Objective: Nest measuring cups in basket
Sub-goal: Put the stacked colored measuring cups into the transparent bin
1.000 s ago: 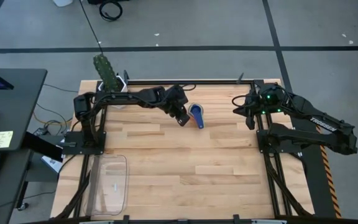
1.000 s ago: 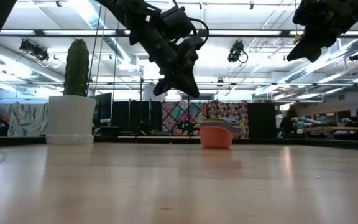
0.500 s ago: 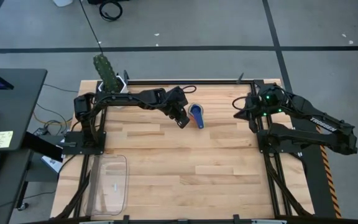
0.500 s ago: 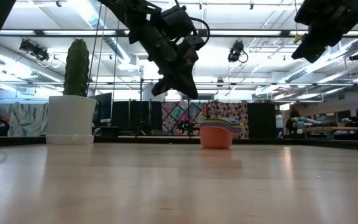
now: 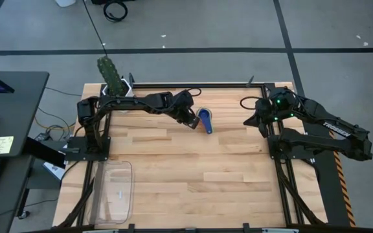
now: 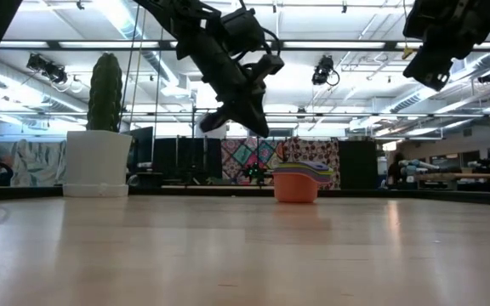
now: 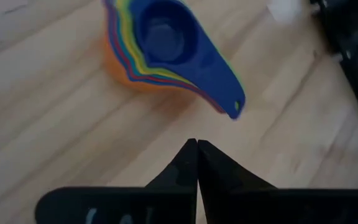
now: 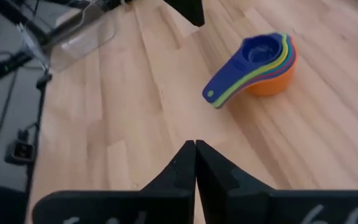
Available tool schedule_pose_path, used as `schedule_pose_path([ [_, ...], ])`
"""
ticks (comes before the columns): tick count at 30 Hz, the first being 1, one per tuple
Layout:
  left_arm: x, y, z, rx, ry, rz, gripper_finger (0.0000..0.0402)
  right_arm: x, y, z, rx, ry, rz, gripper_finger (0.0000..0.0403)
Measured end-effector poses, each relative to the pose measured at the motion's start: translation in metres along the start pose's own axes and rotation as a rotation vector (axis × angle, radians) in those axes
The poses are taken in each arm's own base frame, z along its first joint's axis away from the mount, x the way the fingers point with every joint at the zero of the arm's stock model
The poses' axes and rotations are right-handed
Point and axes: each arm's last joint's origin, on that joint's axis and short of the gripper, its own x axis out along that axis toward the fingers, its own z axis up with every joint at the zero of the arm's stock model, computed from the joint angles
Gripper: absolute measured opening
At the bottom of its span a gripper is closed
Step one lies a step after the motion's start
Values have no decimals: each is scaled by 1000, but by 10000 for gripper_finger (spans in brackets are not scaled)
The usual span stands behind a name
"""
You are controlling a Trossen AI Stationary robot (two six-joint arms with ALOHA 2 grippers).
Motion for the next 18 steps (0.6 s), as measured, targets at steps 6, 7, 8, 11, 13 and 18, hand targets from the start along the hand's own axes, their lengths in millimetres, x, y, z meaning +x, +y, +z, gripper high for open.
schedule_pose_path([
  [6, 12, 3, -3, -130, -8, 44, 9, 0, -1, 0, 53, -5, -20, 16],
  [7, 18, 4, -4, -159, 1, 51, 9, 0, -1, 0, 53, -6, -20, 16],
  [8, 23, 6, -5, -187, 4, 49, 9, 0, -1, 0, 53, -7, -20, 16],
  [11, 34, 6, -4, -234, -8, 12, 9, 0, -1, 1, 52, -8, -20, 16],
  [13, 36, 3, 0, -261, -41, -31, 9, 0, -1, 1, 54, -8, -20, 16],
  [18, 46, 2, 1, -319, -33, -90, 9, 0, 0, 1, 53, -10, -18, 17],
])
